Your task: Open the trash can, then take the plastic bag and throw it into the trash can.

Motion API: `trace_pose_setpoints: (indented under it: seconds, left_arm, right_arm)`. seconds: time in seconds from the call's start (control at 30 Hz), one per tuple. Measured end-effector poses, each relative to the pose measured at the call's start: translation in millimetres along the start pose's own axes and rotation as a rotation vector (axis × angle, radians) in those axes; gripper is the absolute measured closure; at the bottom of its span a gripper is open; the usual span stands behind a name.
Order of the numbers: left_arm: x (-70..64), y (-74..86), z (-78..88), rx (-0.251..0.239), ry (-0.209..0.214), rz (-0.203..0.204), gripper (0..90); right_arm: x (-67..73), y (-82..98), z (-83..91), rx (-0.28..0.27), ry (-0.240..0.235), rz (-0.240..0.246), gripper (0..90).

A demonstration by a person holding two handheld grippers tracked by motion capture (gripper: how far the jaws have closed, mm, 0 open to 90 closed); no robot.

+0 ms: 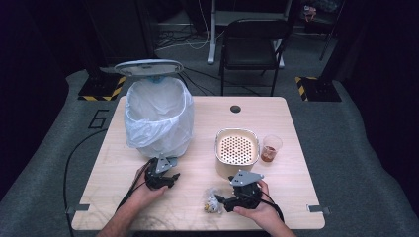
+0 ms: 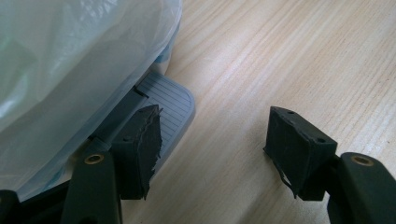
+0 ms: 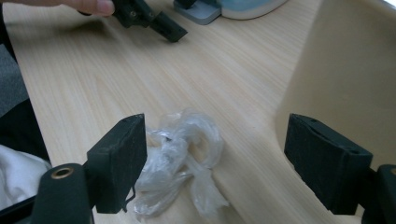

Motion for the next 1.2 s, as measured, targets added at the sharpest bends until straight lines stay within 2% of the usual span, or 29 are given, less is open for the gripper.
trace_pose_setpoints:
  seconds: [0.17,0.2,0.33,0.53,0.7,0.83,0.97,1.0,1.03,1.07,1.1,1.13,1.17,1.2]
  left_arm:
    - [0.0,0.2,0.1,0.000,0.001,-0.001,35.8]
    - [0.2,0.0,-0.2,-0.004,-0.001,-0.001,35.8]
    - [0.1,0.1,0.0,-0.003,0.001,-0.001,35.7]
    - [0.2,0.0,-0.2,-0.005,0.000,-0.001,35.8]
    - [0.4,0.1,-0.1,-0.004,0.001,-0.002,35.8]
    - [0.7,-0.2,-0.1,-0.005,0.003,-0.003,35.8]
    - [0.2,0.1,-0.2,-0.006,0.002,-0.002,35.7]
    - [0.2,0.1,-0.2,-0.007,0.002,-0.001,35.7]
    - [0.2,0.1,-0.2,-0.007,0.002,-0.001,35.7]
    - [0.2,0.3,-0.1,-0.007,0.003,-0.002,35.7]
    - [0.2,0.3,-0.1,-0.007,0.003,-0.002,35.8]
    - [0.3,0.3,0.0,-0.008,0.003,-0.003,35.7]
    - [0.3,0.3,0.0,-0.008,0.003,-0.003,35.7]
    - [0.2,0.3,-0.1,-0.008,0.003,-0.002,35.7]
  right_arm:
    - [10.1,-0.1,-6.2,0.009,-0.024,0.021,20.6]
    - [14.6,-1.2,-9.6,0.004,-0.039,0.039,21.1]
    - [23.2,0.8,-18.5,0.016,-0.064,0.046,21.5]
    - [28.5,3.1,-25.8,0.019,-0.094,0.038,22.1]
    - [35.2,4.3,-29.7,0.018,-0.115,0.055,22.1]
    - [38.8,7.9,-34.2,0.034,-0.134,0.042,24.1]
    - [42.7,13.6,-40.5,0.063,-0.155,0.060,26.5]
    - [43.7,13.7,-43.6,0.066,-0.153,0.057,30.6]
    - [43.7,13.7,-43.6,0.066,-0.153,0.057,30.6]
    - [43.9,13.6,-46.3,0.072,-0.156,0.047,35.3]
    - [43.9,13.6,-46.3,0.072,-0.156,0.047,35.3]
    - [44.0,13.8,-48.1,0.075,-0.171,0.047,42.6]
    - [44.0,13.8,-48.1,0.075,-0.171,0.047,42.6]
    - [44.6,14.2,-48.8,0.080,-0.190,0.044,48.3]
Point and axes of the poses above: each handheld gripper's, and its own axes: z roughly backward along the jaws, y roughly out of its underside, x roughly to its left, the point moved 8 cm from there along -z, roughly forward along the jaws, and after that the axes turned 12 degrees about z, right-handed, at the moved point
